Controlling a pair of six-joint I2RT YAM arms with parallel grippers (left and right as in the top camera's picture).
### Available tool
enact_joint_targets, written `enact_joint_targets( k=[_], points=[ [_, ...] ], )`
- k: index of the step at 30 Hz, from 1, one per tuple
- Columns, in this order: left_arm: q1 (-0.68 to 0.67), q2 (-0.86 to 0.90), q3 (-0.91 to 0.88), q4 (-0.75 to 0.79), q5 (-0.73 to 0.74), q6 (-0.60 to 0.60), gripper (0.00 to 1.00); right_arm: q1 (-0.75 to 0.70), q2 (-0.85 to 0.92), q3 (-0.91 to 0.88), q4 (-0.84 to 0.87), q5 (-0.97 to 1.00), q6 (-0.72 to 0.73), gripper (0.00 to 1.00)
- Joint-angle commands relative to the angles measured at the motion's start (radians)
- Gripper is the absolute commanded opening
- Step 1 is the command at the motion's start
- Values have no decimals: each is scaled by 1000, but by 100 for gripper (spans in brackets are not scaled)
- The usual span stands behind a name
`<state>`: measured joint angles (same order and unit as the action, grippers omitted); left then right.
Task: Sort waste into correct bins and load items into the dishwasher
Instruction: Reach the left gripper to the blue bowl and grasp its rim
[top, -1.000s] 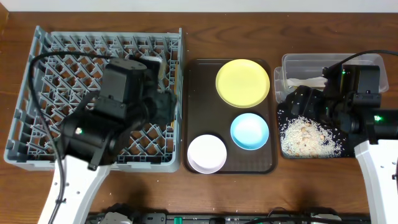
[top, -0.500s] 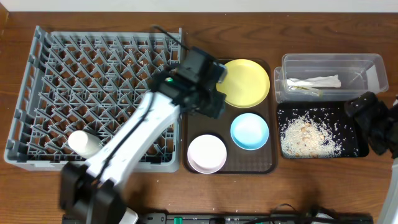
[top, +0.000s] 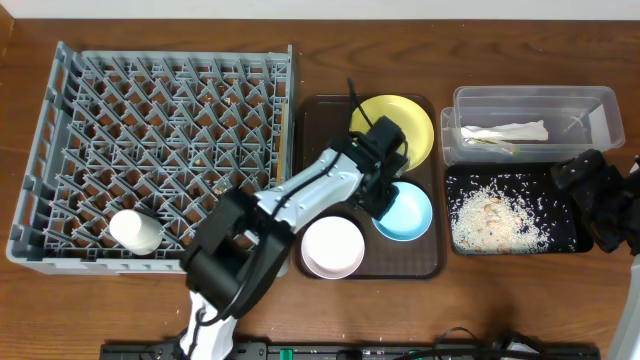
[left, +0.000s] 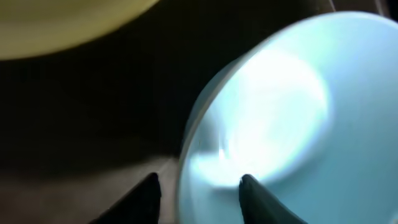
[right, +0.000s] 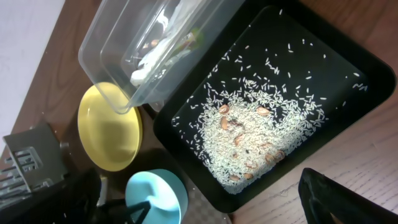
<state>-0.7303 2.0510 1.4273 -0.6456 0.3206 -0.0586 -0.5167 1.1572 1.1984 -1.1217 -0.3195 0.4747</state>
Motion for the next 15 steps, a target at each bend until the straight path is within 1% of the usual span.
enact_joint_targets(
  k=[1, 2, 3, 7, 9, 11, 12, 13, 15],
  points=[
    [5, 39, -8, 12, 8, -19, 23, -4, -7, -2, -1, -10, 7, 99],
    [5, 41, -8, 16, 8, -22, 14, -4, -7, -2, -1, -10, 7, 99],
    [5, 41, -8, 18, 7, -24, 8, -4, -7, -2, -1, -10, 7, 99],
    [7, 9, 5, 0, 2, -25, 8, -4, -7, -2, -1, -10, 7, 99],
    [11, -29, 27, -36, -34, -26, 7, -4, -7, -2, -1, -10, 7, 99],
    [19, -92, 52, -80, -110, -32, 7, -4, -7, -2, -1, -10, 7, 99],
    [27, -145, 65, -113, -180, -32, 8, -4, -7, -2, -1, -10, 7, 99],
    [31, -169, 68, -127, -219, -32, 7, -4, -7, -2, -1, -10, 7, 99],
    [47, -246, 73, -174, -364, -32, 7, -4, -7, -2, -1, -10, 7, 99]
  ],
)
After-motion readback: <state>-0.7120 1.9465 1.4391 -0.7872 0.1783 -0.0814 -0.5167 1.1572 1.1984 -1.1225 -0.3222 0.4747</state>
